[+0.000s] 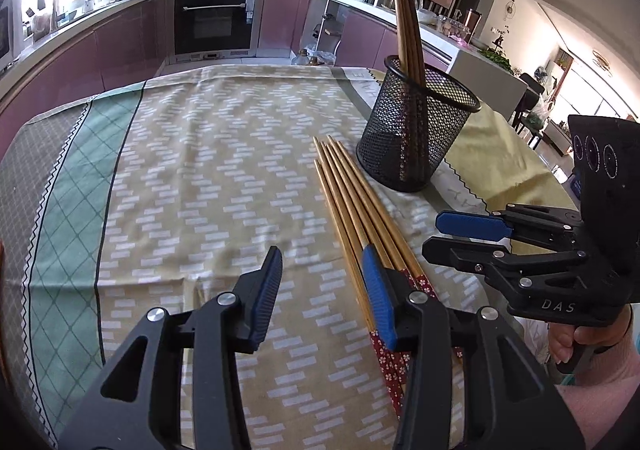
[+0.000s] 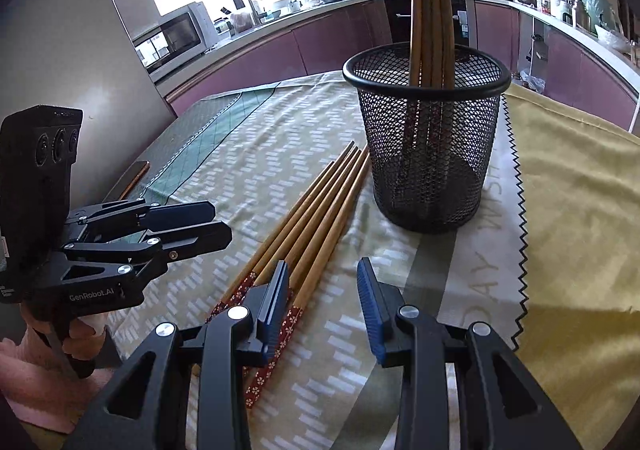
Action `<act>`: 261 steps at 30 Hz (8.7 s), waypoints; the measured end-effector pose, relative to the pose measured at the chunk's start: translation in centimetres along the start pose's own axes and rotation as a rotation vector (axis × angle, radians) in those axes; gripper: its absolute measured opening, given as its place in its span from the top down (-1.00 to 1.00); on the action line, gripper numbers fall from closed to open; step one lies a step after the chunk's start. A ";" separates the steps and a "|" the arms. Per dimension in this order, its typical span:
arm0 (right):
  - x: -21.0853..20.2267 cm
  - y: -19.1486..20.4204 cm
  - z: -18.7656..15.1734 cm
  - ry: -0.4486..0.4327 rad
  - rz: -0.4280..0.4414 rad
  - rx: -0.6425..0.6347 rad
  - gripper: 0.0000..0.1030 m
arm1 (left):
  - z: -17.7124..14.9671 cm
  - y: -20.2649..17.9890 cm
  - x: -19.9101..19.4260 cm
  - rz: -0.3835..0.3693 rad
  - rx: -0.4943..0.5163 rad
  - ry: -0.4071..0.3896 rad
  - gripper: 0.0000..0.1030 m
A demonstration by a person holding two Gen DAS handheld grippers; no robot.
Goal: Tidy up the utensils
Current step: 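Open both grippers over the cup and pull them back, then close the left gripper on a chopstick while the right gripper grasps another, then lift the left gripper's chopstick upright over the mesh cup while the right gripper lifts its own, then lower both chopsticks into the mesh cup and open both grippers, then withdraw both grippers from the cup toward the loose chopsticks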
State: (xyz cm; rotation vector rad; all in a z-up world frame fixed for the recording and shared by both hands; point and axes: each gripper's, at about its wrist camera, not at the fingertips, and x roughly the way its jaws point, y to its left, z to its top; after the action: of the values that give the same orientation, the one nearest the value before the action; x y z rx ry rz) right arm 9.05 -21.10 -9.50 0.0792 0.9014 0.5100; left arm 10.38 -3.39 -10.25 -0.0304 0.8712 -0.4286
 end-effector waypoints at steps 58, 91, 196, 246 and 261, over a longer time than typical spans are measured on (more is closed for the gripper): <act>1.9 1.0 0.2 0.033 -0.118 -0.046 0.40 | -0.3 -2.2 2.8 0.112 0.089 0.043 0.22; 0.9 -0.5 1.1 -0.017 -0.012 0.051 0.89 | 0.7 -1.6 2.2 0.033 0.010 0.019 0.85; -8.8 -4.6 11.9 -0.392 -0.109 -0.031 0.89 | 16.5 -8.5 -5.5 -0.112 0.148 -0.312 0.86; -7.3 -0.9 7.0 -0.244 0.022 -0.064 0.50 | 8.6 -3.4 -3.5 0.000 0.130 -0.208 0.38; -0.2 0.5 0.8 -0.024 0.053 0.000 0.44 | 1.1 -0.6 0.1 0.002 0.066 -0.017 0.30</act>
State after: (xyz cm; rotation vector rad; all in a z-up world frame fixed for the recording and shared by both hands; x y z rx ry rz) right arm 9.33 -20.62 -8.70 0.1089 0.8777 0.5569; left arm 11.05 -4.10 -9.53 0.0279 0.8394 -0.4545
